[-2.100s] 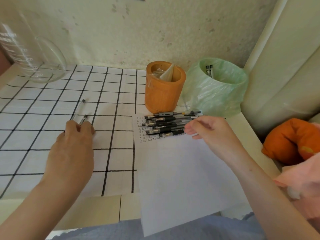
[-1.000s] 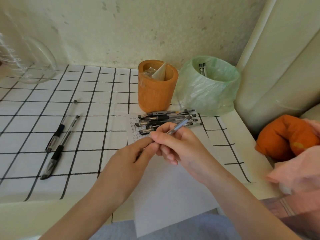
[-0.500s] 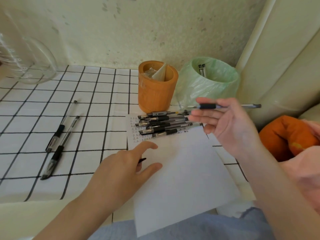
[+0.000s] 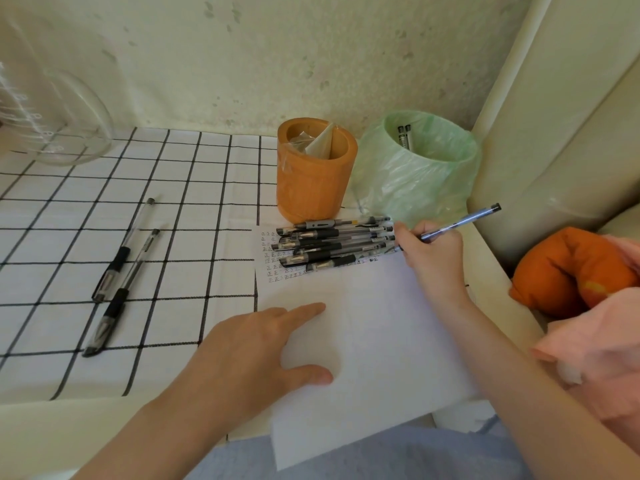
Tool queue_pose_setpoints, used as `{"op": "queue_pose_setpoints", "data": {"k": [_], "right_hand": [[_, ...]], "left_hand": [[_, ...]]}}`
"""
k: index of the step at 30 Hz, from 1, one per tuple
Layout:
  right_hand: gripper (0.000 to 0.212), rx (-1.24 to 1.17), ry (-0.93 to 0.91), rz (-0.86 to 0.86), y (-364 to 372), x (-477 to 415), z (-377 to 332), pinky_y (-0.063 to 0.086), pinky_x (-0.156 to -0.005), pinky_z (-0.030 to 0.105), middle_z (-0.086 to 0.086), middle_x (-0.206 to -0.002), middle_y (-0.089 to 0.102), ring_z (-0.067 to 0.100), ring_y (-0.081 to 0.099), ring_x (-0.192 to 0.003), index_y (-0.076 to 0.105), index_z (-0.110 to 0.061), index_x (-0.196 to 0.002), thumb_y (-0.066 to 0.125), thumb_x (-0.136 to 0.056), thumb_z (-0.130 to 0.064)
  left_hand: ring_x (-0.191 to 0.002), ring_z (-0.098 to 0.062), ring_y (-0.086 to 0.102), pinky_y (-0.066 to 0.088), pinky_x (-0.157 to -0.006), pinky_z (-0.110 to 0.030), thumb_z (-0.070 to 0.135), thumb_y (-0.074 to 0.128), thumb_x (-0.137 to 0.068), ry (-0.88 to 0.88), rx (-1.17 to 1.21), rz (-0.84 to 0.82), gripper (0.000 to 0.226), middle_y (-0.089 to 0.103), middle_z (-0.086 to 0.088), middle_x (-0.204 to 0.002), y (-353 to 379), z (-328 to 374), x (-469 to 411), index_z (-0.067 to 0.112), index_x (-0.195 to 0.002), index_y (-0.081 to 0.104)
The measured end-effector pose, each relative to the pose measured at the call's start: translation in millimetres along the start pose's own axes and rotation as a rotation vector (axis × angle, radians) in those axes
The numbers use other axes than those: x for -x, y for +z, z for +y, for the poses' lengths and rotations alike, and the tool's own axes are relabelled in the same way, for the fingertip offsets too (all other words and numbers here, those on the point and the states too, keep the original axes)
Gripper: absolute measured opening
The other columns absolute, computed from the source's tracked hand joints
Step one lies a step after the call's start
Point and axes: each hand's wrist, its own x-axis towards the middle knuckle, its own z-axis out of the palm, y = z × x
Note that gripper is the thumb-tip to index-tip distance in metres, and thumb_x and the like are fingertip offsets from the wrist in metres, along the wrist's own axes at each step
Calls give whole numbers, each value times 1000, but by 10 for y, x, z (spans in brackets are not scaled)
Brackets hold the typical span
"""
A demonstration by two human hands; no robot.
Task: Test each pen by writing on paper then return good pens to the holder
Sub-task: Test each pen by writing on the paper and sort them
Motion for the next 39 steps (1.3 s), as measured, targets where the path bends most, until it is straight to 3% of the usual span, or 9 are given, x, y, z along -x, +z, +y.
{"op": "queue_pose_setpoints", "data": {"k": [4, 10, 17, 26, 31, 39], "right_hand": [[34, 17, -39, 15, 77, 24, 56, 25, -48, 24, 16, -55, 33, 21, 26, -55, 41, 15, -59, 58, -82, -2], [34, -2, -67, 52, 84, 42, 67, 23, -46, 18, -1, -48, 26, 8, 22, -49, 39, -4, -53, 58, -81, 1], [36, -15, -67, 40, 87, 28, 97, 24, -46, 19, -6, -45, 26, 10, 22, -50, 38, -8, -53, 58, -82, 1], [45, -29, -88, 30, 114, 35, 83, 24, -45, 14, -11, -39, 27, 5, 22, -44, 32, -17, -51, 58, -82, 3], [46, -6, -117, 36, 98, 48, 66, 22, -46, 16, -10, -41, 24, 6, 20, -47, 29, -17, -51, 58, -82, 3], [44, -8, -85, 18, 103, 48, 58, 22, -46, 14, -11, -41, 24, 6, 20, -47, 30, -15, -53, 57, -80, 5]], "left_hand": [[-88, -2, 47, 33, -69, -19, 76, 47, -69, -1, 7, 1, 78, 41, 22, -85, 13, -13, -8, 56, -136, 13], [-93, -3, 50, 32, -69, -20, 75, 47, -69, 11, 8, 29, 77, 43, 21, -89, 21, -24, 4, 55, -136, 14], [-94, -3, 50, 33, -70, -20, 74, 48, -70, 4, 9, 24, 77, 40, 22, -89, 17, -22, -3, 55, -136, 14], [-101, -2, 50, 37, -76, -19, 74, 48, -70, 14, 24, 35, 77, 50, 23, -111, 26, -16, 3, 56, -136, 12], [-99, -2, 50, 35, -74, -19, 74, 48, -70, 7, 26, 30, 76, 45, 24, -98, 12, 0, 10, 56, -135, 12], [-96, -4, 51, 35, -72, -20, 74, 48, -71, 2, 6, 21, 77, 46, 22, -97, 8, 1, -3, 55, -136, 13]]}}
